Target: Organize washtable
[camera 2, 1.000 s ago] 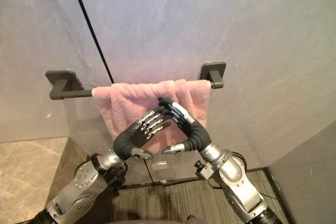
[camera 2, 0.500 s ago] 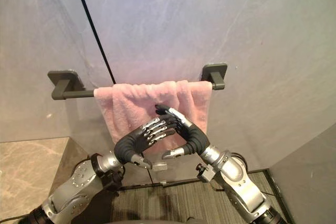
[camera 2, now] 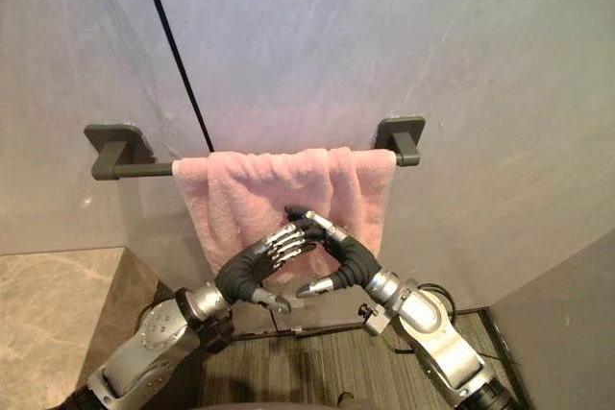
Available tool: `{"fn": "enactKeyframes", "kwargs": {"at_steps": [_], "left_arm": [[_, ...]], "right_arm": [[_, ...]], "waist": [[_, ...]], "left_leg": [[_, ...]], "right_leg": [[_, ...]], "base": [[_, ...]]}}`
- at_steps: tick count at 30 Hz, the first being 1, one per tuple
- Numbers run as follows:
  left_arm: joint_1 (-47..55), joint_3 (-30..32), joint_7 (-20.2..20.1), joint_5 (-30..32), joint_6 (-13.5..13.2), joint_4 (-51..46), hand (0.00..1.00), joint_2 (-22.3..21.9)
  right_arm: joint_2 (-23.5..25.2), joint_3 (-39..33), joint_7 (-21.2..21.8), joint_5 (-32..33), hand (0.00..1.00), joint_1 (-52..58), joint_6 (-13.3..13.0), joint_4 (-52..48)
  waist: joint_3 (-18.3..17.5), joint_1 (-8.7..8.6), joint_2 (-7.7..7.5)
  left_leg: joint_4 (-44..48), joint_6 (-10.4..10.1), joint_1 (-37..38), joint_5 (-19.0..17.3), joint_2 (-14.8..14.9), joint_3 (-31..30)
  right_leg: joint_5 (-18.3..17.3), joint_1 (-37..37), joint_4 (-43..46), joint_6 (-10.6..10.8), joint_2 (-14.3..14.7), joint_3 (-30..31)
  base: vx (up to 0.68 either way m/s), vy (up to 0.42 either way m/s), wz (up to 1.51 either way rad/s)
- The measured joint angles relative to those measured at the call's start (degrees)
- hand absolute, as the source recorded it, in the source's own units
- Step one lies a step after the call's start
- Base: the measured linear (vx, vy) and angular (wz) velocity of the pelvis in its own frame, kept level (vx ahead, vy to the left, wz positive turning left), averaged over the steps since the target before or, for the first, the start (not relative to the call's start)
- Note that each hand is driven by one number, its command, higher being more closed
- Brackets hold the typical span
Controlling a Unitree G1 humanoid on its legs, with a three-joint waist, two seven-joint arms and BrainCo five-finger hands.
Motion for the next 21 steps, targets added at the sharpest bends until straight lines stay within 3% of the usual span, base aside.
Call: {"fn": "enactKeyframes", "kwargs": {"at_steps": [2,9,21], "left_arm": [[0.3,3.4,1.3,1.0,-0.3,0.2,0.0,-3.9],[0.4,10.0,5.1,4.3,-1.7,2.2,0.0,-9.8],[1.5,17.2,7.7,8.0,-2.4,6.6,0.0,-14.8]], "right_arm": [[2.3,-1.4,-0.7,-2.3,0.0,1.3,0.7,3.6],[5.7,-6.4,-2.3,-5.3,0.0,3.5,2.2,6.7],[10.7,-15.3,-4.1,-5.3,0.0,3.7,2.2,8.5]], "waist": [[0.0,0.15,0.0],[0.1,-0.02,0.37],[-0.5,-0.05,1.29]], "left_leg": [[0.0,0.1,-0.4,0.1,0.0,-0.2],[-0.5,0.1,-0.8,0.5,-0.1,-0.8],[-1.0,0.0,-1.4,0.9,-0.1,-1.8]], "right_leg": [[0.0,-0.4,0.1,0.0,0.0,-0.1],[0.0,-0.6,0.0,0.0,0.0,-0.8],[0.0,-0.6,-0.7,-0.1,0.0,-1.7]], "base": [[-0.01,-0.007,0.02],[-0.02,-0.022,0.05],[-0.02,-0.016,0.04]]}}
